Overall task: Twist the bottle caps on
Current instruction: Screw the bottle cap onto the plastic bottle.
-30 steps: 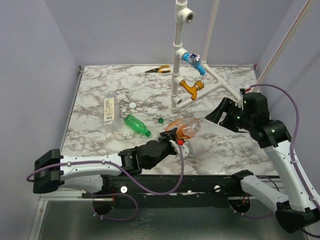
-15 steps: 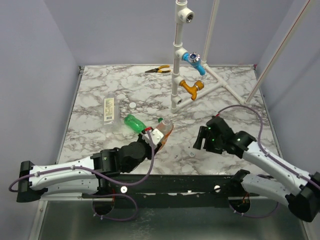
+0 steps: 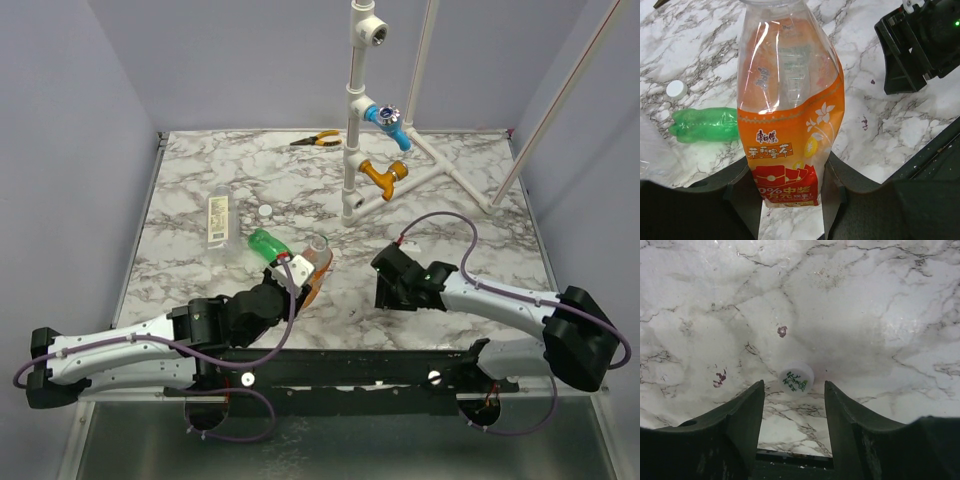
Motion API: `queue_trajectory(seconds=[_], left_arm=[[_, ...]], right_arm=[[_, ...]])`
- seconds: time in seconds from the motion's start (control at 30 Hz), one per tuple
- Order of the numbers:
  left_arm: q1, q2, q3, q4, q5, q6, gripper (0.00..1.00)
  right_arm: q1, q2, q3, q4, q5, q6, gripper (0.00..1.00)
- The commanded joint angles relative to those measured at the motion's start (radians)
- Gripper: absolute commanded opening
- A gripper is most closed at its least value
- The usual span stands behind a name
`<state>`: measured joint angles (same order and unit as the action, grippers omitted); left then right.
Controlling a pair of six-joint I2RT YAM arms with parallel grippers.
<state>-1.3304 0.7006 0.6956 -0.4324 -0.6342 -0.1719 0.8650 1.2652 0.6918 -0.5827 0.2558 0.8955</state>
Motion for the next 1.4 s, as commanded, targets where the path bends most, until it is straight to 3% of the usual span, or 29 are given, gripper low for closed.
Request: queue_trajectory(seconds=[0.0, 0.8, 0.93, 1.2, 1.37], left_arm=[[0.003, 0.044, 0.034, -0.031, 0.014, -0.005, 0.25], [0.059, 0.097, 0.041, 0.004, 0.095, 0.052, 0.27], [0.073, 0.110, 0.044, 0.008, 0.130, 0.073, 0.27], [0.095, 0.138, 0.029, 0.077, 0.247, 0.147, 0.27], [0.099, 0.150, 0.002, 0.142, 0.291, 0.229, 0.27]], right_arm=[[0.006, 0.066, -0.011, 0.098, -0.006, -0.028, 0.54], [0.040, 0.177, 0.058, 0.002, 0.046, -0.037, 0.46], [0.046, 0.186, 0.074, -0.017, 0.035, -0.024, 0.34], [0.045, 0.054, 0.123, -0.097, 0.011, -0.041, 0.34], [-0.017, -0.077, 0.226, -0.146, -0.079, -0.125, 0.33]])
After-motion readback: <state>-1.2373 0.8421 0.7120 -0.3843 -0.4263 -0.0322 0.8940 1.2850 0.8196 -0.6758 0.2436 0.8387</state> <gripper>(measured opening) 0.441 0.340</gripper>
